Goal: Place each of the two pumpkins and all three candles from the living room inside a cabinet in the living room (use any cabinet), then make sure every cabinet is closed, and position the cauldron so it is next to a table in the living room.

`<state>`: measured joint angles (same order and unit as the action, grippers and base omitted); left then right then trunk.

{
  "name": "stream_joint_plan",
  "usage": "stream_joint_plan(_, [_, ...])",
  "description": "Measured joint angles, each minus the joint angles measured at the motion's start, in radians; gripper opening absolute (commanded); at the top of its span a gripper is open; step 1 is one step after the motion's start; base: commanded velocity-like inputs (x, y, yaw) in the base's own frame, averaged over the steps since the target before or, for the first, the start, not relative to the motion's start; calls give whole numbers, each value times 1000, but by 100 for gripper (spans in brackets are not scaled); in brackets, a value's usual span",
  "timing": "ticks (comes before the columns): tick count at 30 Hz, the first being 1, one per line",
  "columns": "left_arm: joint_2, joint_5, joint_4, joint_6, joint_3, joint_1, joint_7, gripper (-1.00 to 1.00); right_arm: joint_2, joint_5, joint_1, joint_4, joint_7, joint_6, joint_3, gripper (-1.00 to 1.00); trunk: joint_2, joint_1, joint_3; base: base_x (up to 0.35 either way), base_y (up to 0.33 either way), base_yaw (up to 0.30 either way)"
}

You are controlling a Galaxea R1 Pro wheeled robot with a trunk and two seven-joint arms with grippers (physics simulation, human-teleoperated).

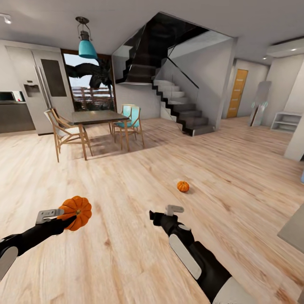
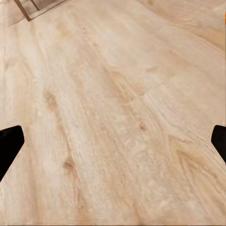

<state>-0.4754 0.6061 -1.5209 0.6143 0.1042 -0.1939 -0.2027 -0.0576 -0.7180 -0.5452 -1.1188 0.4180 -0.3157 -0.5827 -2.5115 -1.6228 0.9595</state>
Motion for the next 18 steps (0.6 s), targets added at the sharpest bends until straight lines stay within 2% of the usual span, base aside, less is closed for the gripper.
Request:
stream_joint_plan(4, [0,0,0,0,0,0,0,-100,0,-84,0,-19,-42,-53,20,100,0,0,0,334,0,0])
stream_joint_plan(6, [0,1,0,0,0,0,0,-100,1,-105,0,-22,-70,-67,25,100,0,0,0,334,0,0])
stream_joint_plan(8, [1,2,0,0,0,0,0,-100,1,-126,0,-21,-112,-74,48,100,0,0,0,334,0,0])
stream_joint_plan(11, [1,2,0,0,0,0,-1,-100,3,-196,0,-2,-214,-84,129,100,0,0,0,334,0,0])
stream_joint_plan(13, [1,2,0,0,-1,0,-1,-100,7,-240,0,13,-293,-113,168,100,0,0,0,334,0,0])
stream_joint_plan(15, [1,2,0,0,-1,0,-1,-100,11,-263,-2,35,-350,-164,189,100,0,0,0,334,0,0])
stream_joint_plan(18, [1,2,0,0,-2,0,0,-100,19,-274,-3,42,-374,-185,200,100,0,0,0,334,0,0])
